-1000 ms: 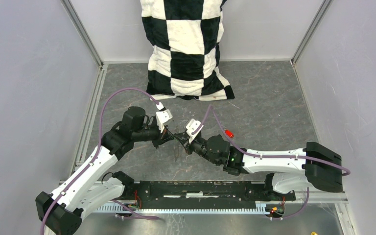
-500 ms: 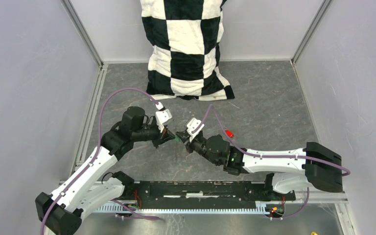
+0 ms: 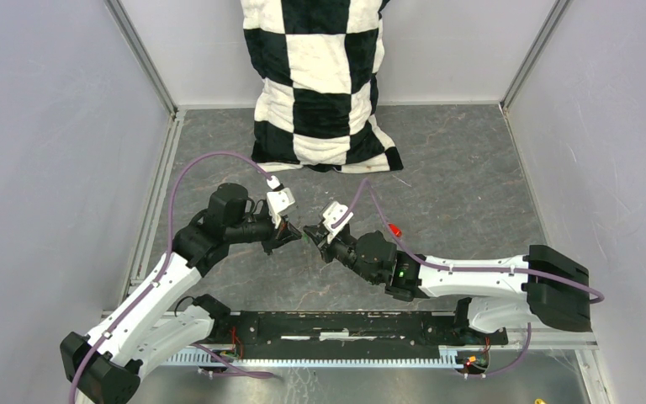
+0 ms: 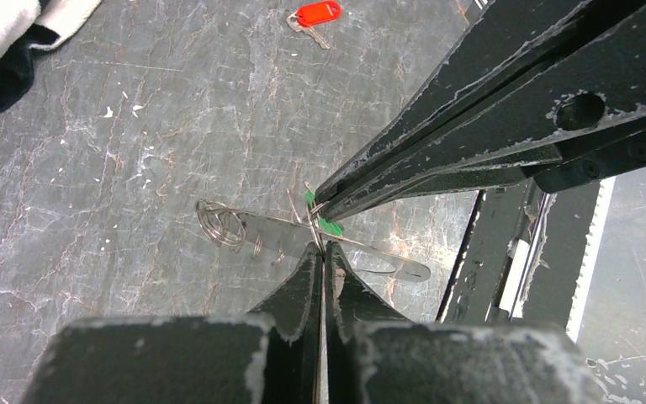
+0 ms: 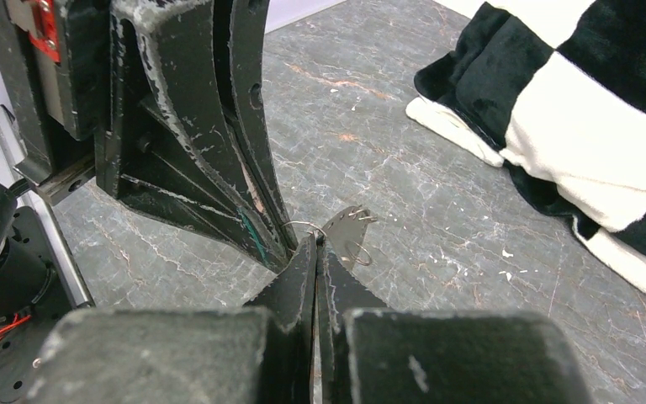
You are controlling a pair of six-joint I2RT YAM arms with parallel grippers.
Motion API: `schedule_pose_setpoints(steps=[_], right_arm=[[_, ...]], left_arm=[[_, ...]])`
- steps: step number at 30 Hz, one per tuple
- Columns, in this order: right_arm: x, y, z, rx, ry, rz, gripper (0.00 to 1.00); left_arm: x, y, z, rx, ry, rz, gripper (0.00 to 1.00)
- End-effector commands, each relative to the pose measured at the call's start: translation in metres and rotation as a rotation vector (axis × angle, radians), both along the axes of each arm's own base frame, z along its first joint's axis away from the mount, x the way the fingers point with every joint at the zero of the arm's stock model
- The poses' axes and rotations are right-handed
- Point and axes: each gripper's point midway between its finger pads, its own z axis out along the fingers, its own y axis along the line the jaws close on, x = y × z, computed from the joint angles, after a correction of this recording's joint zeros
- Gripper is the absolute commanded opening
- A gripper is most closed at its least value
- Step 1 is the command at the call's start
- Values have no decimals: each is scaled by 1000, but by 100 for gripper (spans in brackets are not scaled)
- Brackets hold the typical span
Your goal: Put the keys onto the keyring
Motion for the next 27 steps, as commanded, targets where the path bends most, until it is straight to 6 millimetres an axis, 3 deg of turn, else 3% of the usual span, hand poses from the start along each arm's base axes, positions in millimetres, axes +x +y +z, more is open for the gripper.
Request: schedule_pose_setpoints(steps=[1,12,27], right_arm=[[5,-3,30,101,-25,-18,0],[7,-4,28,105,-3,-9,0],[7,-8,21,173,80,56,0]], left_arm=[[-8,-6,9,-40,-19,-57,2],[-14,-2,3,-8,-61,-107,2],[-25,4,9,-12,-255,-204,2]])
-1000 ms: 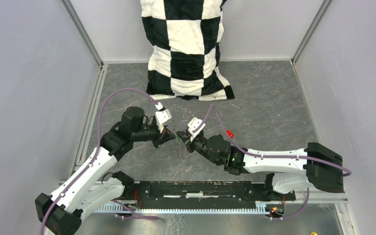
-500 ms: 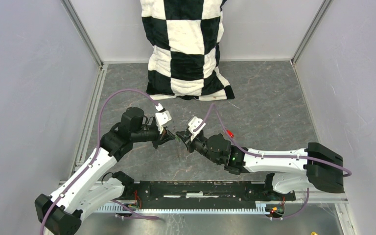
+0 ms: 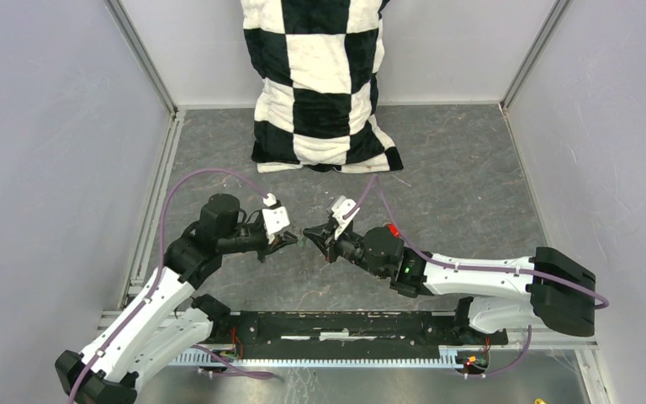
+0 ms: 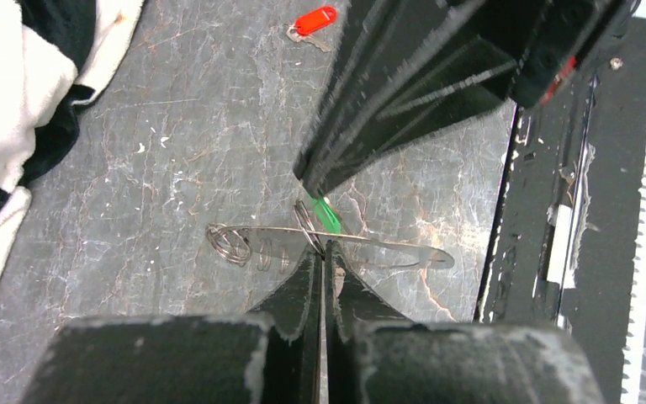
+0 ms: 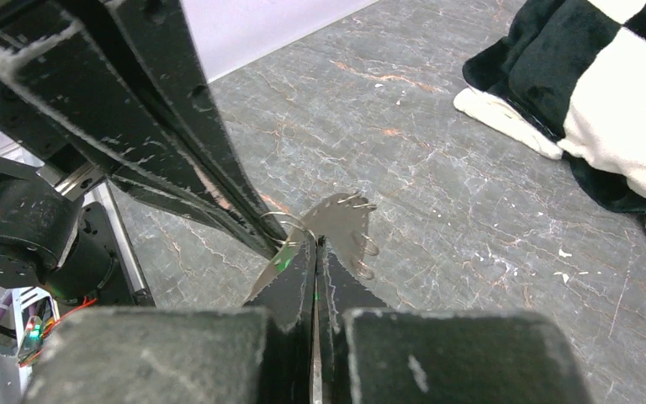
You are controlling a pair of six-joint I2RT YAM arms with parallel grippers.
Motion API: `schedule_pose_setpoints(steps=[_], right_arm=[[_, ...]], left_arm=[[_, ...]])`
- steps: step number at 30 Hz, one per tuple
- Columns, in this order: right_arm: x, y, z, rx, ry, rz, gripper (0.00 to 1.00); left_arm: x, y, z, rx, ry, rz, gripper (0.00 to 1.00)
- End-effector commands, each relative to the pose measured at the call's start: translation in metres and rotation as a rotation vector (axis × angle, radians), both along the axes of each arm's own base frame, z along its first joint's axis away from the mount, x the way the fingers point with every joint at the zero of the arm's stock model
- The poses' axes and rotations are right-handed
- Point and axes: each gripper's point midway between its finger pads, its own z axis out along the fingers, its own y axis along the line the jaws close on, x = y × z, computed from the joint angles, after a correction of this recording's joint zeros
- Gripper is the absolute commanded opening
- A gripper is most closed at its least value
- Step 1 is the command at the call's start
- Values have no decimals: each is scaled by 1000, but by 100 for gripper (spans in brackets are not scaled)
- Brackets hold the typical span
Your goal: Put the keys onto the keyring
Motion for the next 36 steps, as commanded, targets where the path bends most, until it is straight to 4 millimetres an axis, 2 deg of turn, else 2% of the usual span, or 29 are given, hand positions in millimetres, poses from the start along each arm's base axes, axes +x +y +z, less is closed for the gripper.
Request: schedule_pose_setpoints(steps=[1,8,15,26,36], right_arm=[[11,-9,22,111,6,-26,0],[8,-6,23,154,32,42,0],[8,-4,16,172,77,84,0],[1,-1,10,177,117,162,0],[-7,-7,10,185,118,196,1]], left_arm=[[-15,-4,9,-38,-85,-103,2],[-19,-5,22,-82,-187,-140,2],[-20,-7,32,-97,-228,-164,2],[-12,-10,49,-116,-341,-182,2],[-7,-11,50,-99,-379,-184,2]])
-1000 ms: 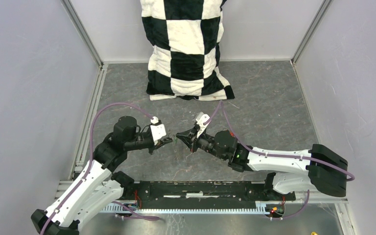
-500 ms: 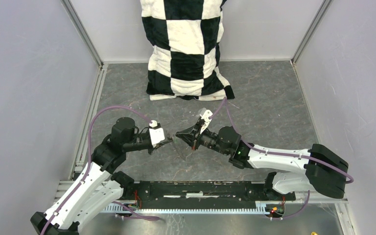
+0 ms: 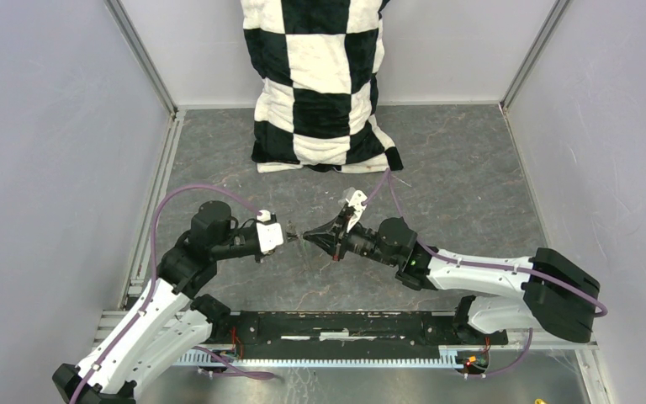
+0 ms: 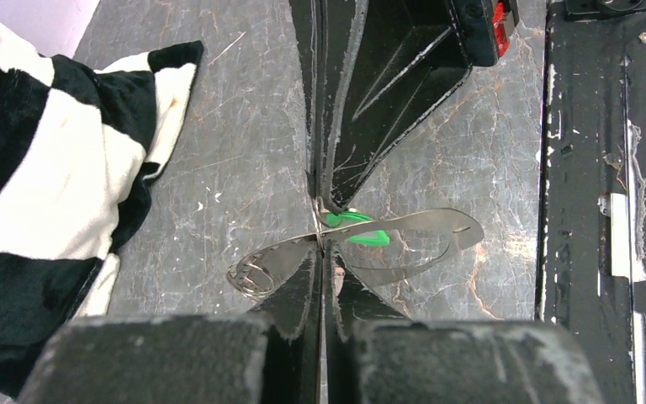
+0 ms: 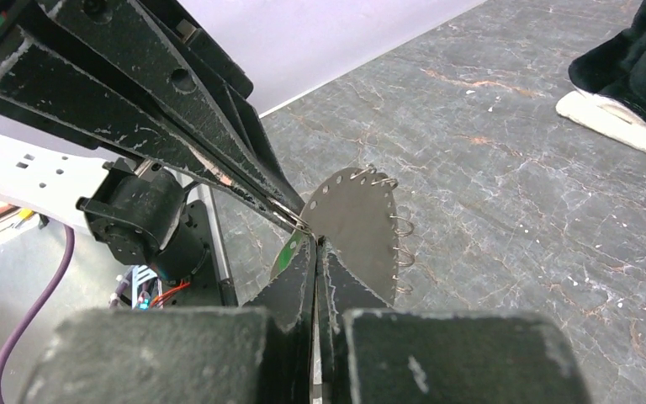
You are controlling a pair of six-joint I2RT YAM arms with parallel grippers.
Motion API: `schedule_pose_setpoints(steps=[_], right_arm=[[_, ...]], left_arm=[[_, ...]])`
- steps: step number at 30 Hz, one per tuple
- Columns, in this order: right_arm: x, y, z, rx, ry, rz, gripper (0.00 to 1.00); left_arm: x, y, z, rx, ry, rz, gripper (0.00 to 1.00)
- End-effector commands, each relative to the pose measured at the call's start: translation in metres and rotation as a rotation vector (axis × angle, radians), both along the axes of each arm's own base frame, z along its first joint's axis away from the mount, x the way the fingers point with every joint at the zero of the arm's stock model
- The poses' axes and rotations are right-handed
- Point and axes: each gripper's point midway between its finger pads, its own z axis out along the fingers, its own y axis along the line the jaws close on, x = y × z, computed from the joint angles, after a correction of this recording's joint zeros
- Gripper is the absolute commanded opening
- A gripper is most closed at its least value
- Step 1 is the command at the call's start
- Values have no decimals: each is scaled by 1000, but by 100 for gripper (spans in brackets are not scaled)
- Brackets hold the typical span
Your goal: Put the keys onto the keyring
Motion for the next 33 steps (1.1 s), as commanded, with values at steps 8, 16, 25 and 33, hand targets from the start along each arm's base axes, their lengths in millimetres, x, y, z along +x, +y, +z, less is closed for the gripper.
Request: schedule_pose_setpoints(steps=[8,16,25,33], right_arm=[[-1,-9,12,45,-28,-5,19],[-9,-20,22,45,-120,20,40],[-39,-22,33,-14,-300,193,52],[-38,-19,58,-57,-472,226,52]], left_arm=[[-6,-12,32,-78,-110,-98,2],[-17,-15,26,-50,-18,-152,2],[-24,-22,39,-95,37,-186,2],[-33,-23,43,-107,76,-221,2]])
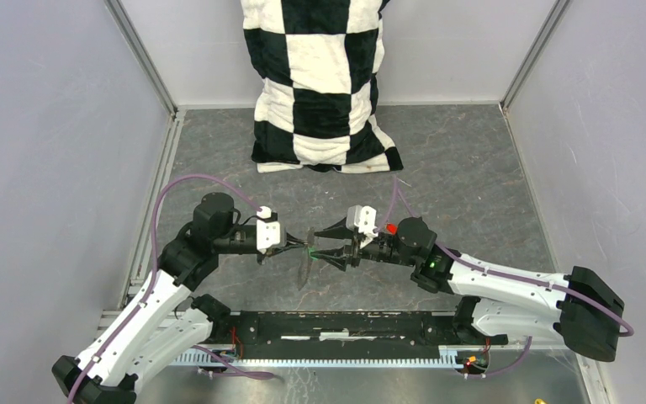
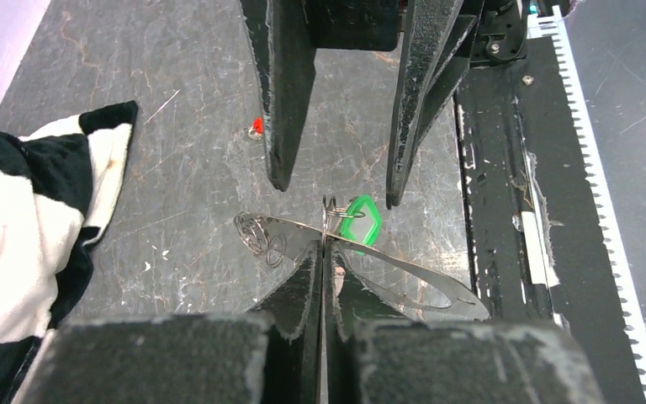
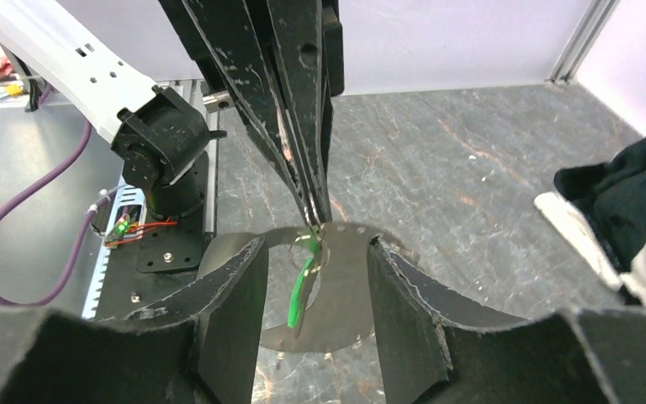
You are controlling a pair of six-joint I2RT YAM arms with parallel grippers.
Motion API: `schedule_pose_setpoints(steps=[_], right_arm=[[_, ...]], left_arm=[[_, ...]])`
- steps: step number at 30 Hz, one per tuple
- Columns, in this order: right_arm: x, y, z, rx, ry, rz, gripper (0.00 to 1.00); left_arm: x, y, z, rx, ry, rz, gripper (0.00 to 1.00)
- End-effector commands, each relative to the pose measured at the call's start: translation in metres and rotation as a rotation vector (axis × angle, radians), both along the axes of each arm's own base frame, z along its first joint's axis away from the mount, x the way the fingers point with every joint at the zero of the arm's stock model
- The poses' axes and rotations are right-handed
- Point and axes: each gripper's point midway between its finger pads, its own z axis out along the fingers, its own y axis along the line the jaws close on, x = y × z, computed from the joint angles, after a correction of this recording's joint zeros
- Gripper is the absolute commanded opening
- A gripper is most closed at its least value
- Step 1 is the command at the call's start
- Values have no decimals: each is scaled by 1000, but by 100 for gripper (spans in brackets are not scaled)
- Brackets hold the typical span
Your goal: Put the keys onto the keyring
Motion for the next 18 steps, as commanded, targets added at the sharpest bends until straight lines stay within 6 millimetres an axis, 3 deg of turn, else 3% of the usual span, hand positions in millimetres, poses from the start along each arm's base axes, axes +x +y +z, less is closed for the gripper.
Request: schedule_pose_setpoints(steps=[1,10,18], right_arm=[[0,3,38,27,-161,31,52],[-6,16,36,5,-172,105,40],[-5,13,34,3,-179,96,41]], left_arm=[[-11,-5,25,-53,8,-54,2],[-11,-5,25,-53,6,-52,2],[-12,-4,26,-57,0,-54,2]])
